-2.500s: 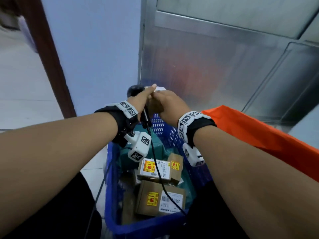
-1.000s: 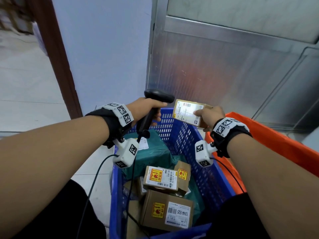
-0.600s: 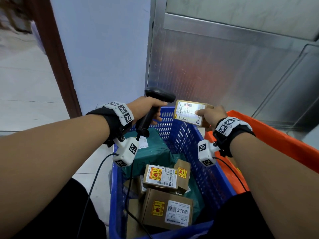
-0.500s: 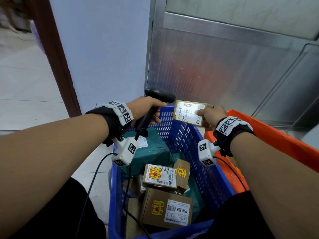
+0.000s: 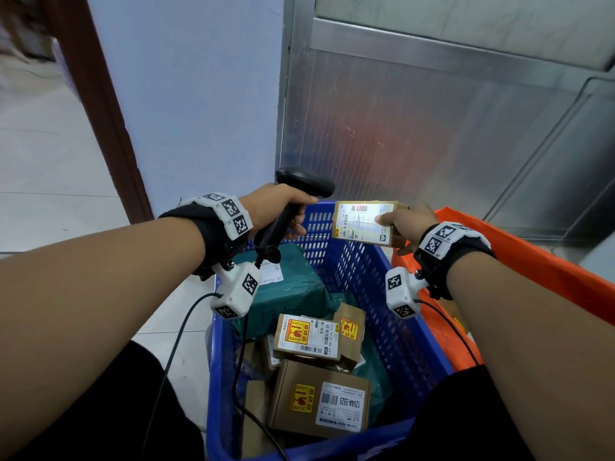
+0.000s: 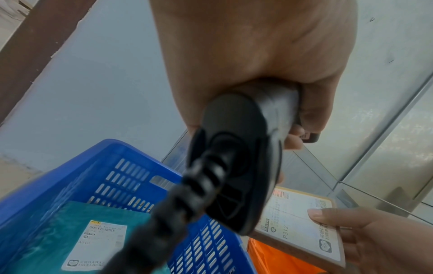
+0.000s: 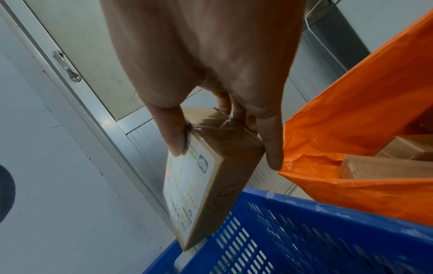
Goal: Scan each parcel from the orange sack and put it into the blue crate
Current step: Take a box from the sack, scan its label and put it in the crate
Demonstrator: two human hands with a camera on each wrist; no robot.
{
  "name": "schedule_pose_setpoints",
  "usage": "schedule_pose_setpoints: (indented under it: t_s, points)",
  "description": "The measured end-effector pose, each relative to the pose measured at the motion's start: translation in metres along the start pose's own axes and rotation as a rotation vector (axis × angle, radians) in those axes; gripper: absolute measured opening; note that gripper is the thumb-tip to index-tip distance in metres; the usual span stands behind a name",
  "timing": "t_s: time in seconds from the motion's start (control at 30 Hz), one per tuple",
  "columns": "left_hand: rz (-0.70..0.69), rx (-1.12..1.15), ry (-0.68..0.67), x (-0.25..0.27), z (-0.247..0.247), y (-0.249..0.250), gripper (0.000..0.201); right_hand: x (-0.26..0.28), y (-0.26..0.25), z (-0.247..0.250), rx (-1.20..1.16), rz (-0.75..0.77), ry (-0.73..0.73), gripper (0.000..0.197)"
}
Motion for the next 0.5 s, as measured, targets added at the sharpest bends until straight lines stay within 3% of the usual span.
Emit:
schedule_pose_setpoints:
  t_s: [0.5]
  points:
    - [0.080,0.012,-0.030,0.002,-0.011,0.001,0.035,0.012,-0.004,0.009,0.032,-0.033,-0.021,0.029]
Point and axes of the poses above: each hand's wrist, its own x-axis away from the middle knuckle, its own z-axis out of the back of the hand, y = z × x, the point moved 1 cm from there along -x, towards the middle knuckle, and after that the axes turned 7 degrees about y, right-handed, at the moved point
